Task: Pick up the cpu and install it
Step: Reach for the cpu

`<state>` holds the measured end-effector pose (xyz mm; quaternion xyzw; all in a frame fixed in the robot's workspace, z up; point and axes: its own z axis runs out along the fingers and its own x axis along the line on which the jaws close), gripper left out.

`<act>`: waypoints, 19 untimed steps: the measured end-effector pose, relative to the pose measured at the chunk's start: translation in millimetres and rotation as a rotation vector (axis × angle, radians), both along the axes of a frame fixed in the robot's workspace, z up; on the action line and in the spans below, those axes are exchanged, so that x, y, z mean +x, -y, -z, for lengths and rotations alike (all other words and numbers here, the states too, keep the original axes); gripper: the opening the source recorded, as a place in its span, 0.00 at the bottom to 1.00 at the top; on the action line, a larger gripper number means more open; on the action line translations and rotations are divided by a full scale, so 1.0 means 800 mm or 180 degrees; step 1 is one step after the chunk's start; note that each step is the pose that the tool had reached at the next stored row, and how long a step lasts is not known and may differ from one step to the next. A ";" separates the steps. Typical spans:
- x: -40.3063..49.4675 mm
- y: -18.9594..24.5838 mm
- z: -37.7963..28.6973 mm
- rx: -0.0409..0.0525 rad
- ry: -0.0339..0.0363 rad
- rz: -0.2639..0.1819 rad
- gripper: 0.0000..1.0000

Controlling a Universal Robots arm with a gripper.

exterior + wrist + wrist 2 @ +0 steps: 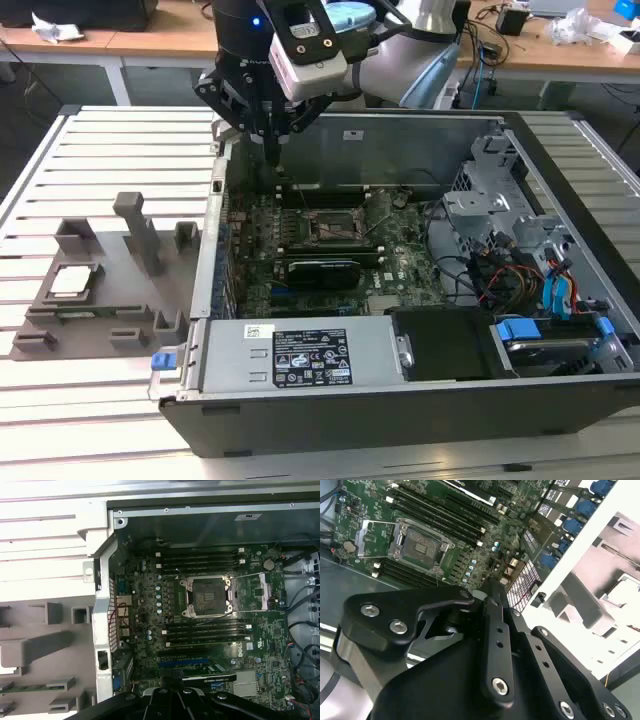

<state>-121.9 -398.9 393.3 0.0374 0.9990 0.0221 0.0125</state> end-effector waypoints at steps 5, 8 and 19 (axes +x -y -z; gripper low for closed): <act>-0.011 0.0000 0.0000 0.0000 0.0000 0.0000 0.11; -0.014 0.0000 0.0001 0.0000 0.0000 0.0000 0.11; -0.027 0.0000 0.0001 0.0000 0.0001 0.0001 0.11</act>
